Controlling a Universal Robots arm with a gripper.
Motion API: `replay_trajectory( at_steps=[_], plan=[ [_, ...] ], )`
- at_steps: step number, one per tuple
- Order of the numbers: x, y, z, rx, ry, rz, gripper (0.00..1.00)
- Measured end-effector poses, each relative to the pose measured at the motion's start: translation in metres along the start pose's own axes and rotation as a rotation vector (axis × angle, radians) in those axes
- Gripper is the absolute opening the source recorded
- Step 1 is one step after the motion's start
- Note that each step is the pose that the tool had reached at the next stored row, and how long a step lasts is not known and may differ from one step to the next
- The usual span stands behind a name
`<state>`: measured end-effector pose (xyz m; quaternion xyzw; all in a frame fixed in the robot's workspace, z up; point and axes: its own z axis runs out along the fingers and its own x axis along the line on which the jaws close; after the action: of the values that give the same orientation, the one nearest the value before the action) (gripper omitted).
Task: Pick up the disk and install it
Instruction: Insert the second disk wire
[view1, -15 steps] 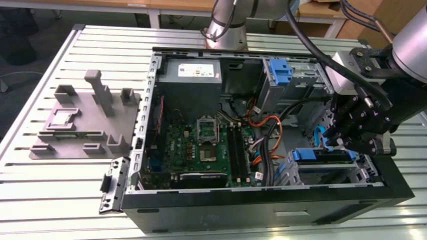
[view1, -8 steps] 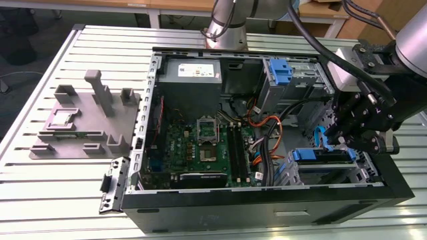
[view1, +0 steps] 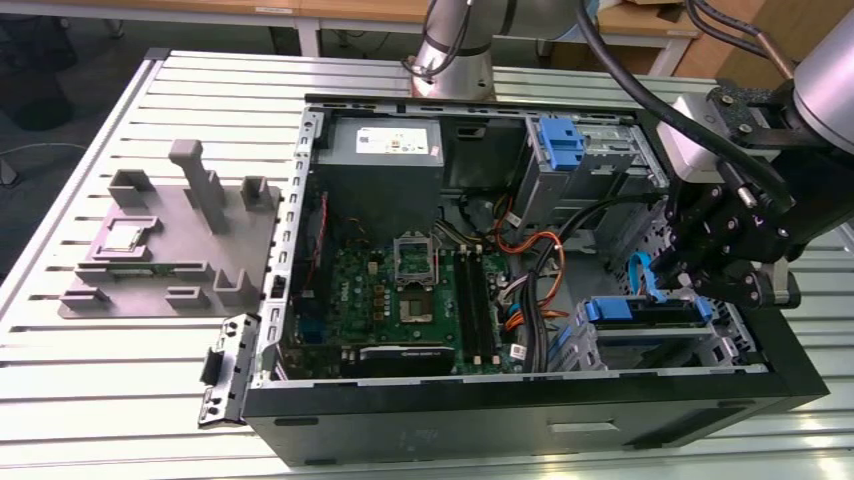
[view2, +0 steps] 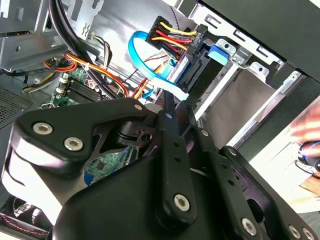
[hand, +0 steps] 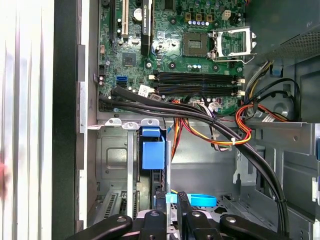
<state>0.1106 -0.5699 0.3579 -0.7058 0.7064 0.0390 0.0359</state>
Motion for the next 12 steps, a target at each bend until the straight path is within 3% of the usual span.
replay_trajectory(
  at_steps=[7,12],
  plan=[
    [-0.0002,-0.0002,0.0001,0.0002,-0.0002,0.000,0.24],
    [-0.0006,-0.0067,0.0000,-0.0071,0.0000,0.001,0.24]
  ],
)
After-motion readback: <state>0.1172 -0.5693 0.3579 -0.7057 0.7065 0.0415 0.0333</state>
